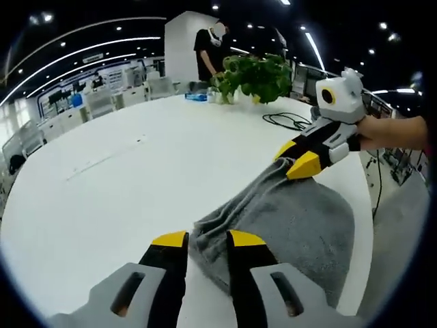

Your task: Fold the towel on the table until its edges align and the towel forms a compact rectangular stack.

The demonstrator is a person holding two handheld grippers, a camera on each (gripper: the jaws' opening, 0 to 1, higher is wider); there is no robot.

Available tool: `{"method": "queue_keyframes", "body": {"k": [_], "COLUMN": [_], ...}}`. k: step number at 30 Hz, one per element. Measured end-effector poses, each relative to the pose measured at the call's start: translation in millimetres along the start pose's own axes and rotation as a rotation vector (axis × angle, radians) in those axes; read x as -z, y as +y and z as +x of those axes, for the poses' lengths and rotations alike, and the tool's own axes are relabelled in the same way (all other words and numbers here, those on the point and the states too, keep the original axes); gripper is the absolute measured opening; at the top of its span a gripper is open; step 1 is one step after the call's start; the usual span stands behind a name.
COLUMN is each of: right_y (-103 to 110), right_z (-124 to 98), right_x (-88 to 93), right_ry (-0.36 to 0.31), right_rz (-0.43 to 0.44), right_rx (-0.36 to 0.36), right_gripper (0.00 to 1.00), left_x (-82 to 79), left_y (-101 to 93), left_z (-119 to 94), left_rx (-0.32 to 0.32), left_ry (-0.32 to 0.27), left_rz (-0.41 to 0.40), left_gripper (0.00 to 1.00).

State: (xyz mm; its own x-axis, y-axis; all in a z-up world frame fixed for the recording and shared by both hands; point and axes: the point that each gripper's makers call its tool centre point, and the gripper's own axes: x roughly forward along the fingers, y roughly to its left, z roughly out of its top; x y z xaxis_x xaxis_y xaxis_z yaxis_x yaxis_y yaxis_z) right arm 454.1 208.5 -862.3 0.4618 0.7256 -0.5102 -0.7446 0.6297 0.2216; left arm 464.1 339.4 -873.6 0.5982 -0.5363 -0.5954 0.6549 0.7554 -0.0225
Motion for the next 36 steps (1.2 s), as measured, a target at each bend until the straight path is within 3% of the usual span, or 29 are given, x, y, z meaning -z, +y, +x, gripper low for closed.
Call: {"method": "queue_keyframes", "body": {"k": [8,12,15,18,23,30,34,36], "right_y": [-24.1,-18.1,-21.0,-26.2,-33.9,-42.7,-42.8,-46.0], "right_z": [6.0,12.9,19.5,23.7,30.1,37.1,33.1,29.2], "right_x": [19.6,22.0,24.0,23.9,22.8,15.1,10.8,6.8], "right_ry": [0.043,0.037,0.056,0.057,-0.004,-0.020,-0.033,-0.074], "right_rz": [0.053,0.087,0.062,0.100,0.158,0.185,0.219,0.274], "right_rx": [0.090,0.056,0.072,0.074,0.073,0.124,0.150,0.165], "right_gripper": [0.21,0.10,0.09,0.09,0.08,0.08,0.10,0.13], "left_x": [14.6,14.8,16.7,17.8,15.3,11.2,9.0,5.4], "left_y": [2.1,1.5,-2.4,2.1,10.0,16.3,19.6,30.2], "left_z": [7.8,10.7,15.0,18.7,23.5,27.2,23.1,16.5], "left_rx": [0.009,-0.003,0.015,0.014,0.010,-0.025,-0.057,-0.123], "left_ry": [0.021,0.021,0.019,0.019,-0.005,-0.010,-0.020,-0.053], "left_rz": [-0.143,-0.137,-0.126,-0.128,-0.187,-0.206,-0.229,-0.271], "left_gripper": [0.23,0.21,0.12,0.10,0.10,0.10,0.13,0.16]}}
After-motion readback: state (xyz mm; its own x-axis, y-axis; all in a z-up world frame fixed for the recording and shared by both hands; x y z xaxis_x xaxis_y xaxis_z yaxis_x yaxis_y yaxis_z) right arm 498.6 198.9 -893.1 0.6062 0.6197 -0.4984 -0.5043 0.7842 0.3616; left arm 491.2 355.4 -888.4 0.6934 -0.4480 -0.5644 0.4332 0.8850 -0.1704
